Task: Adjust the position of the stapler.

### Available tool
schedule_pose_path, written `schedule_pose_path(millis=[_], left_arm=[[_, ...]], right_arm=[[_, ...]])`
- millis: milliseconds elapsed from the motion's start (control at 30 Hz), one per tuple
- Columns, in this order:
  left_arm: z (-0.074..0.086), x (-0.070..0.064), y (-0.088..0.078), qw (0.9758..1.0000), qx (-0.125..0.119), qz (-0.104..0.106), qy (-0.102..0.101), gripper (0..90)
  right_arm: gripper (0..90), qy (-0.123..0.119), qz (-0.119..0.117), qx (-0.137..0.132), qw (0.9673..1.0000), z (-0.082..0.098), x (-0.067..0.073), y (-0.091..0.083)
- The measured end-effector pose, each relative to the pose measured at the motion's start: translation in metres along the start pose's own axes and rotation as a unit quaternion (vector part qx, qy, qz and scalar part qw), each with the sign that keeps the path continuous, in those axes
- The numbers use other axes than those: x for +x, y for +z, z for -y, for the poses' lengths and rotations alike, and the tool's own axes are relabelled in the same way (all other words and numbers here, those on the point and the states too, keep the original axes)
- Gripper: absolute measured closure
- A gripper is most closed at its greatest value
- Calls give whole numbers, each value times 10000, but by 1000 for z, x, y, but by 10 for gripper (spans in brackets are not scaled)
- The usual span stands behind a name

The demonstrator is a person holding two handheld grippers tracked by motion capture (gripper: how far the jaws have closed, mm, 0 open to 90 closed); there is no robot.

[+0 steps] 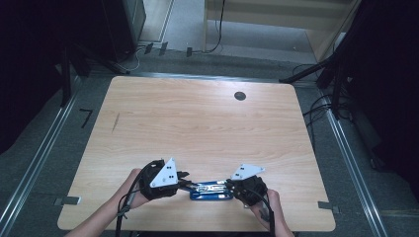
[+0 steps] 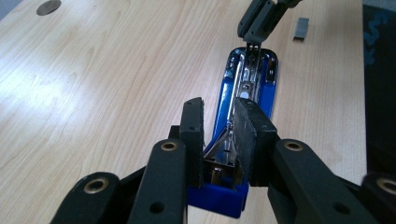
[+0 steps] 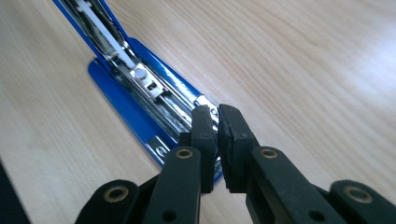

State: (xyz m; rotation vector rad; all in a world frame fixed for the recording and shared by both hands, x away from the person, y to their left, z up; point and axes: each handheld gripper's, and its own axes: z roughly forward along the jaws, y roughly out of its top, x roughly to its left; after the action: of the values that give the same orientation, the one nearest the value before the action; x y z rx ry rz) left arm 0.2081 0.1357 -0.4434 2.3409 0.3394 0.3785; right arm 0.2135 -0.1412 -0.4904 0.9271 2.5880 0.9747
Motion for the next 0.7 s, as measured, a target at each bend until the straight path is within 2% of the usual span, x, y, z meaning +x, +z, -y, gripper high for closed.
schedule_pose_path(millis=[33, 100, 200, 233, 300, 467, 500, 533, 600, 667, 700], left_arm=[[0, 1, 0, 10000, 8, 16, -20, 747], [1, 1, 1, 10000, 6, 13, -50, 745], [2, 2, 1, 10000, -4, 40, -79, 745], [2, 2, 1, 10000, 17, 25, -65, 739], [4, 2, 1, 9999, 22, 17, -99, 739], [4, 2, 2, 9999, 70, 35, -87, 739], [5, 3, 2, 9999, 93, 34, -82, 739], [6, 3, 3, 9999, 107, 56, -84, 738], [7, 4, 4, 9998, 161, 39, -95, 748], [10, 5, 6, 9995, 301, -17, -45, 756], [14, 7, 10, 9993, 367, 57, -109, 773]], right_arm=[[854, -156, 82, 48, 9998, -1, 3, 0], [847, -173, 97, 30, 9998, -1, 3, 0], [838, -166, 164, -2, 9997, -1, 3, -1], [827, -112, 226, -113, 9996, -1, -1, -5], [810, -58, 230, -57, 9997, -1, -3, -4], [809, 23, 82, -62, 9999, -2, -4, -2], [808, 24, 27, -23, 10000, -2, -4, -1], [812, -33, 13, 133, 9999, -2, -2, 2], [812, -3, -98, 130, 9999, 0, -3, 5], [812, 16, -106, 181, 9998, 0, -1, 6], [813, -11, -76, 202, 9998, 0, -1, 6]])
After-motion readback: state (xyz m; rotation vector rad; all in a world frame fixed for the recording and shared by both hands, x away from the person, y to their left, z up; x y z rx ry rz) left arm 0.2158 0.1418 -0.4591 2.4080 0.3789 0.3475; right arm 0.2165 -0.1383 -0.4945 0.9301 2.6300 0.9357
